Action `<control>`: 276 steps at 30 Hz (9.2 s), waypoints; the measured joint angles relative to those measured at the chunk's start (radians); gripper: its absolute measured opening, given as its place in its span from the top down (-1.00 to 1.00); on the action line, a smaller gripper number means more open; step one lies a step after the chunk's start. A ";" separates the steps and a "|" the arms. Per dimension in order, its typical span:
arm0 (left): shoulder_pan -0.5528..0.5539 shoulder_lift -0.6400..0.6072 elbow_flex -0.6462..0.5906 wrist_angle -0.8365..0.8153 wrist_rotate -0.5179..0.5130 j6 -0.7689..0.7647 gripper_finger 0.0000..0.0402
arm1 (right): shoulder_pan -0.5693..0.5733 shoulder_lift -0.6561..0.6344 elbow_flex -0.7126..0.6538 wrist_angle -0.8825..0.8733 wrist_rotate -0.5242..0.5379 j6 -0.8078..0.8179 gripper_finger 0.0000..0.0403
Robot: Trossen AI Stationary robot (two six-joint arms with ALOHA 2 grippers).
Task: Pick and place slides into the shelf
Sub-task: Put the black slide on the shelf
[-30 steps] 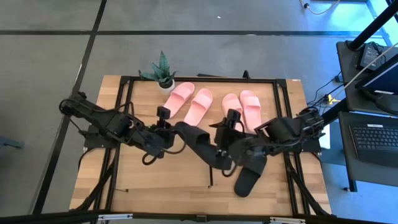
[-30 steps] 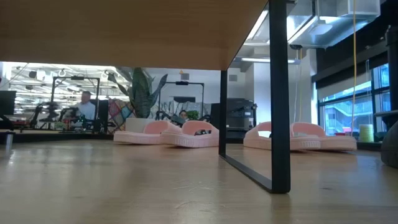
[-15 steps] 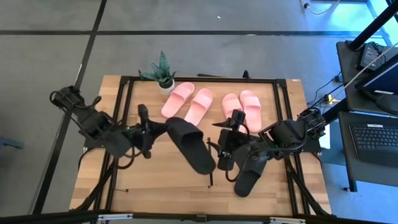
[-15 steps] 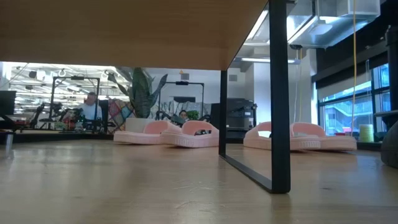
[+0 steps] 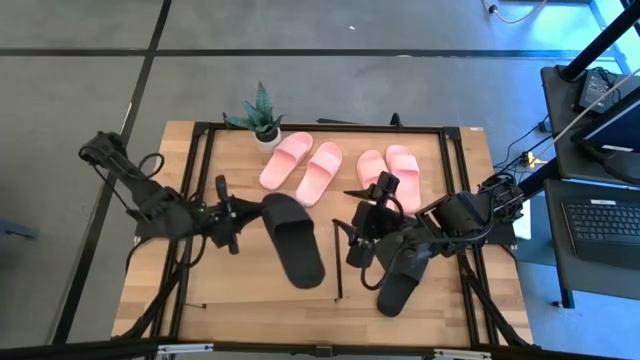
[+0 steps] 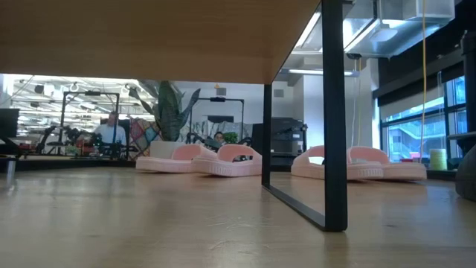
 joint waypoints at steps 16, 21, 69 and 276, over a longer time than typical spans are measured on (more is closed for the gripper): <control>0.061 -0.029 -0.389 0.640 0.243 0.354 0.86 | -0.002 0.000 0.000 0.001 0.000 0.160 -0.40; 0.131 -0.029 -0.465 0.709 0.377 0.349 0.86 | -0.008 0.000 0.000 0.001 0.001 0.189 -0.40; 0.467 0.155 -0.484 1.010 0.734 0.395 0.86 | -0.029 0.014 -0.171 0.280 -0.131 -0.029 -0.40; 0.155 -0.329 -0.455 0.628 1.251 -1.276 -0.05 | 0.282 -0.020 -1.110 1.748 -0.151 1.235 0.71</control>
